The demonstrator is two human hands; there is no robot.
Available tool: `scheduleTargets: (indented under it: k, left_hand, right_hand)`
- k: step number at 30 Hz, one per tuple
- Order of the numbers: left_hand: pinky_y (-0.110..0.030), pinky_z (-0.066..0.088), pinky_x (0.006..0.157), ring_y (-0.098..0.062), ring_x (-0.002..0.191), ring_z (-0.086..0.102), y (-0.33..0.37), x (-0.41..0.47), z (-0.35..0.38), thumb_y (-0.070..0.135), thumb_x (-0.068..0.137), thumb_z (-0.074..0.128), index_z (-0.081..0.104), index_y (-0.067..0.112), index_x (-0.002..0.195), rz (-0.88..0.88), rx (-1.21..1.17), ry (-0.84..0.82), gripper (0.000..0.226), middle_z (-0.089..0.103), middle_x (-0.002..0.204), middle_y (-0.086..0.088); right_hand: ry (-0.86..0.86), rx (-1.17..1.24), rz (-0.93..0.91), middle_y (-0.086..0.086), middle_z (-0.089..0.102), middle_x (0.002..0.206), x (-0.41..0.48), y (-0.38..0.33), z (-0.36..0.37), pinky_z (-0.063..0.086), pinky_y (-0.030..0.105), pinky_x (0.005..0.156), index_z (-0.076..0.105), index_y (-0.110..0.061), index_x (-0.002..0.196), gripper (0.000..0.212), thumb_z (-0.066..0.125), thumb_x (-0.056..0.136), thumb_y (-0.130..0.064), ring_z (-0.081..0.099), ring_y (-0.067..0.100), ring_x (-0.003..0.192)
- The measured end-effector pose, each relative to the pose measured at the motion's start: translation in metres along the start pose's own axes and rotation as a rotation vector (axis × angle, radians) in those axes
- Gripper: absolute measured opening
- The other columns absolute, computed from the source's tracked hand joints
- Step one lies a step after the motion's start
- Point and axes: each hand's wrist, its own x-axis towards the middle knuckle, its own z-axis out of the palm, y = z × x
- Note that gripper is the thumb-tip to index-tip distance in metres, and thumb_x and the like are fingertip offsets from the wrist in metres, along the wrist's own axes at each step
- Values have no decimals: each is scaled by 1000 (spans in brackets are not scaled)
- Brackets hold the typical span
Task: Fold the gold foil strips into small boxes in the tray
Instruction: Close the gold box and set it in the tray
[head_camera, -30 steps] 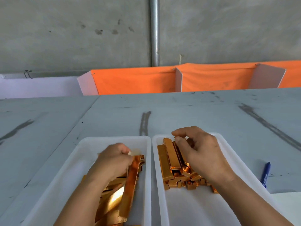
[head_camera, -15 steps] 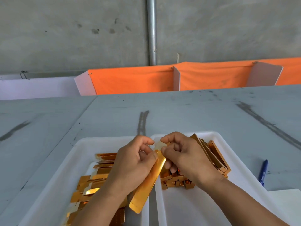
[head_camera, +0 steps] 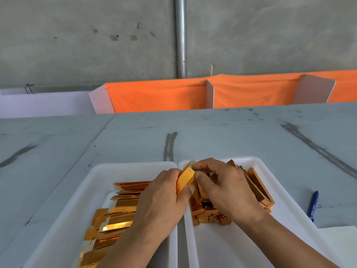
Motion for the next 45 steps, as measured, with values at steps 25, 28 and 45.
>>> scheduleTargets:
  k: [25, 28, 45]
  left_hand:
    - [-13, 27, 49, -3, 60, 49, 9, -2, 4, 68, 79, 13, 36, 35, 99, 65, 98, -55, 44, 46, 71, 14]
    - [-13, 27, 48, -4, 60, 49, 10, -2, 4, 64, 85, 18, 35, 36, 99, 66, 97, -70, 35, 46, 72, 14]
    - [-13, 29, 46, -4, 55, 48, 11, -5, 3, 75, 75, 5, 35, 33, 93, 113, 69, -51, 54, 46, 66, 11]
  right_hand:
    - [-146, 188, 148, -6, 68, 66, 3, 1, -7, 51, 17, 56, 66, -29, 94, 22, 50, 101, -16, 67, 7, 63]
    - [-169, 206, 140, -1, 66, 64, 3, 0, -9, 51, 19, 56, 67, -27, 88, 26, 49, 100, -13, 64, 8, 60]
    - [-198, 221, 81, 6, 64, 63, 1, -4, -12, 50, 21, 57, 67, -26, 80, 38, 41, 101, -7, 60, 9, 61]
